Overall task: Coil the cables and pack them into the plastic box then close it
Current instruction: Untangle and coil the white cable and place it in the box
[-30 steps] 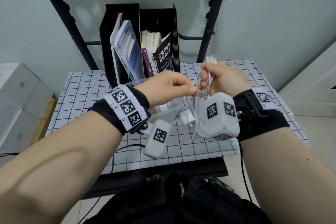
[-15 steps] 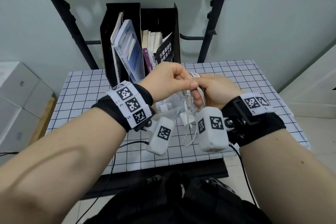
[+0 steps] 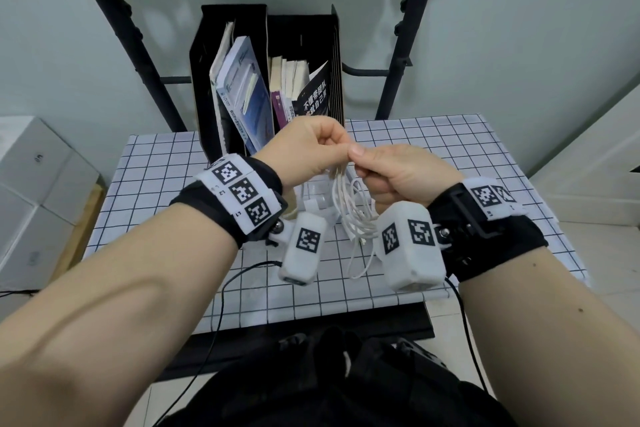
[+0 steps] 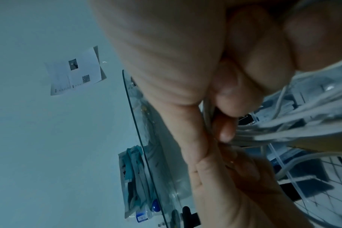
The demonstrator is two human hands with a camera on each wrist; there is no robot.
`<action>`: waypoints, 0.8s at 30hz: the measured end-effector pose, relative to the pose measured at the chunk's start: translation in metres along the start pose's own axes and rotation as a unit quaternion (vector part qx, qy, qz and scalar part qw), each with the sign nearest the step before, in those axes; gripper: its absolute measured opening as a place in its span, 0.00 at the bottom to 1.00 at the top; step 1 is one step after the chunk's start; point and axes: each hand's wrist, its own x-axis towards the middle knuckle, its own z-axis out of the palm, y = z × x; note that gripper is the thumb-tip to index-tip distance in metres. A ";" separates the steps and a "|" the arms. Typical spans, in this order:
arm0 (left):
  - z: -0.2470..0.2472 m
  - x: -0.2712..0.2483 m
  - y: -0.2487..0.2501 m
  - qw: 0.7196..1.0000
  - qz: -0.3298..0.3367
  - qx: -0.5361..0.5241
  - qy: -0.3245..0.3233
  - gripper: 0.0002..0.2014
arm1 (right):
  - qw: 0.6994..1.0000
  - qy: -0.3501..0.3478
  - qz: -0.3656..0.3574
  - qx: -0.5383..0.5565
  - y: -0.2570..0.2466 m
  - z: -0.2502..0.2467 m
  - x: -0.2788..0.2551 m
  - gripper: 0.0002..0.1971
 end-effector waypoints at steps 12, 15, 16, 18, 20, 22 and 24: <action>-0.014 -0.005 -0.031 0.995 -0.055 -0.065 -0.052 0.13 | 0.990 -0.004 0.010 0.143 -0.007 -0.022 -0.003 0.19; -0.012 -0.005 -0.033 0.990 -0.072 -0.101 -0.063 0.13 | 0.987 -0.007 0.010 0.160 -0.008 -0.022 -0.004 0.19; -0.011 -0.006 -0.034 0.988 -0.080 -0.111 -0.066 0.12 | 0.986 -0.008 0.011 0.164 -0.008 -0.021 -0.004 0.19; -0.009 -0.006 -0.035 0.984 -0.092 -0.132 -0.072 0.11 | 0.984 -0.010 0.013 0.176 -0.008 -0.020 -0.005 0.19; -0.006 -0.008 -0.036 0.978 -0.102 -0.171 -0.066 0.11 | 0.980 -0.015 0.015 0.197 -0.008 -0.020 -0.005 0.19; -0.002 -0.008 -0.038 0.973 -0.108 -0.198 -0.054 0.12 | 0.976 -0.019 0.014 0.216 -0.008 -0.021 -0.006 0.19; 0.001 -0.009 -0.039 0.975 -0.106 -0.191 -0.047 0.13 | 0.972 -0.018 0.011 0.232 -0.008 -0.022 -0.006 0.19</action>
